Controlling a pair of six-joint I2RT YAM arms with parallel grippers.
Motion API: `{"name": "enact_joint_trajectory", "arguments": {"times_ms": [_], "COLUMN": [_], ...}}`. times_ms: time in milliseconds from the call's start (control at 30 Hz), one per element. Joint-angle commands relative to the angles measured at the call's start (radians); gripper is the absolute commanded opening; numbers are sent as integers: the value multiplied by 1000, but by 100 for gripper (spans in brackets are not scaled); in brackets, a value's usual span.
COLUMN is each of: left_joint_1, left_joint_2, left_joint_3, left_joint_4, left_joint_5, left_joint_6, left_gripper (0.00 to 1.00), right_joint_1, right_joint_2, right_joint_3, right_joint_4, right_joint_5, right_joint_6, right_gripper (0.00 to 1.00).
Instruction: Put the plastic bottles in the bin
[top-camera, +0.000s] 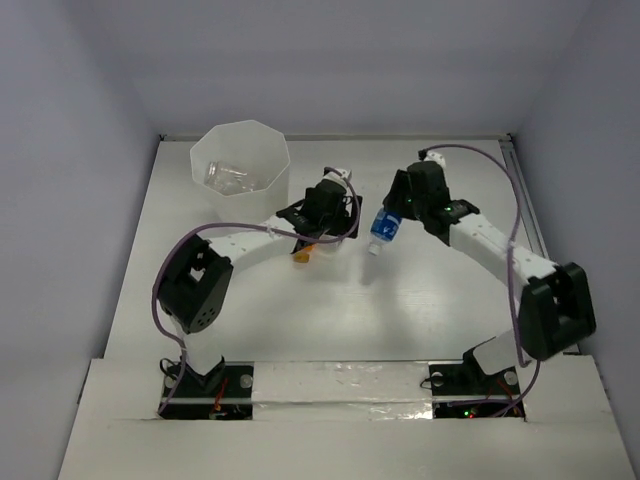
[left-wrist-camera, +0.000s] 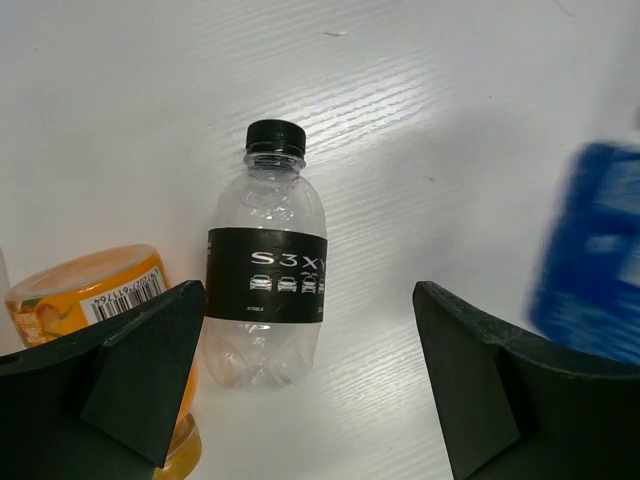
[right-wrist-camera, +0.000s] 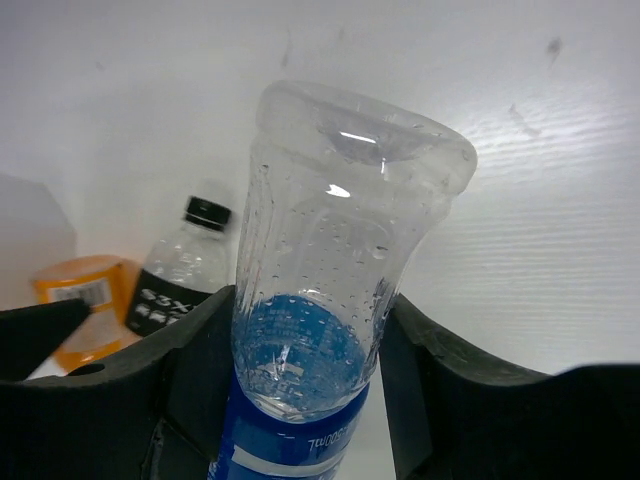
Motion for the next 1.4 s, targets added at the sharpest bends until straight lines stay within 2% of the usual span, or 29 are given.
{"name": "enact_joint_trajectory", "arguments": {"times_ms": [0,200,333,433,467,567,633,833,967,1167,1367], "left_joint_1": [-11,-11,-11,-20,-20,-43,-56,-83,-83,-83,-83], "left_joint_2": [24,121,180,197,193,152,116,-143,-405,-794,-1116], "left_joint_3": [60,106,124,118,114,109,107,26,-104,-306,-334], "left_joint_4": [-2,-32,-31,-11,-11,27,34,107,174,167,-35], "left_joint_5": [-56,-134,-133,-113,-108,-97,-97,-19,-2,-126,-352], "left_joint_6": [12,31,32,23,20,26,28,-1,-50,-133,-170], "left_gripper": [83,83,82,70,60,38,36,34,34,35,35], "right_joint_1": [-7,-7,-7,-7,-7,-7,-7,-7,5,137,247], "right_joint_2": [-189,-370,-478,-562,-594,-627,-633,-573,-478,-244,43], "right_joint_3": [-10,3,13,24,42,87,128,242,367,601,964], "right_joint_4": [-36,-131,-182,-207,-211,-205,-191,-115,-49,17,2], "right_joint_5": [127,175,181,178,172,123,74,-64,-141,-129,-112], "right_joint_6": [-64,-92,-105,-109,-110,-112,-113,-96,-70,-87,-98], "right_gripper": [33,30,30,30,31,31,30,29,28,29,29]}}
